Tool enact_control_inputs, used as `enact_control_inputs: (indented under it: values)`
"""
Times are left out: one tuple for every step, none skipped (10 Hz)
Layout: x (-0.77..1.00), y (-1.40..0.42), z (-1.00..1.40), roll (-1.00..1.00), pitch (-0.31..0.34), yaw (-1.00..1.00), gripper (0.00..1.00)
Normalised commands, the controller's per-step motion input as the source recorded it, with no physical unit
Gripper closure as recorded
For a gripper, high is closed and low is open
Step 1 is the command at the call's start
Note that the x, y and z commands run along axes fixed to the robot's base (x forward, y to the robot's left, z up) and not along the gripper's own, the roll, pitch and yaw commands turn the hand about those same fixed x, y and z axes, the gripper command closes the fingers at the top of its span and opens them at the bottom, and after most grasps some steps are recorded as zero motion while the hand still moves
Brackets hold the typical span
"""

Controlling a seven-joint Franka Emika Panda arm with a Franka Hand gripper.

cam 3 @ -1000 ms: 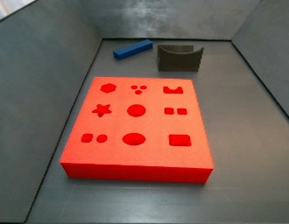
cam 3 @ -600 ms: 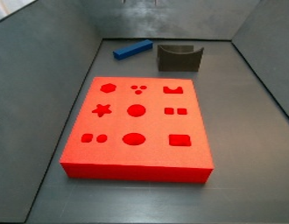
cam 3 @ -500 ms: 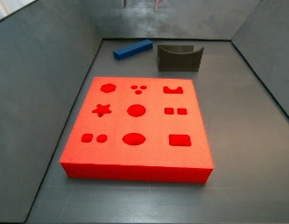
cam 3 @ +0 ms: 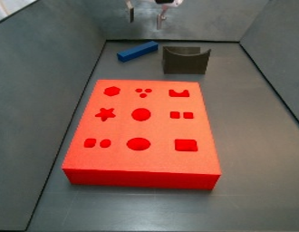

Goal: Pick up the rectangle object. Move up. Place the rectangle object on the fixture. Regrasp the rectangle object. Move to above the board. Insert the rectangle object.
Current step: Pick up the rectangle object.

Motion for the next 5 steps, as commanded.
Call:
enact_control_inputs:
  values:
    - [0.46,0.28,-0.86,0.12,0.053,-0.35,0.0]
    - [0.57,0.25,-0.77,0.09,0.097,-0.51,0.0]
    - [0.37,0.11,-0.75,0.06,0.011,-0.7,0.0]
    - [0.0,-0.01,-0.7,0.14,-0.009,-0.69,0.0]
    - [-0.36,-0.18,-0.55,0.18,-0.146,-0.45,0.0]
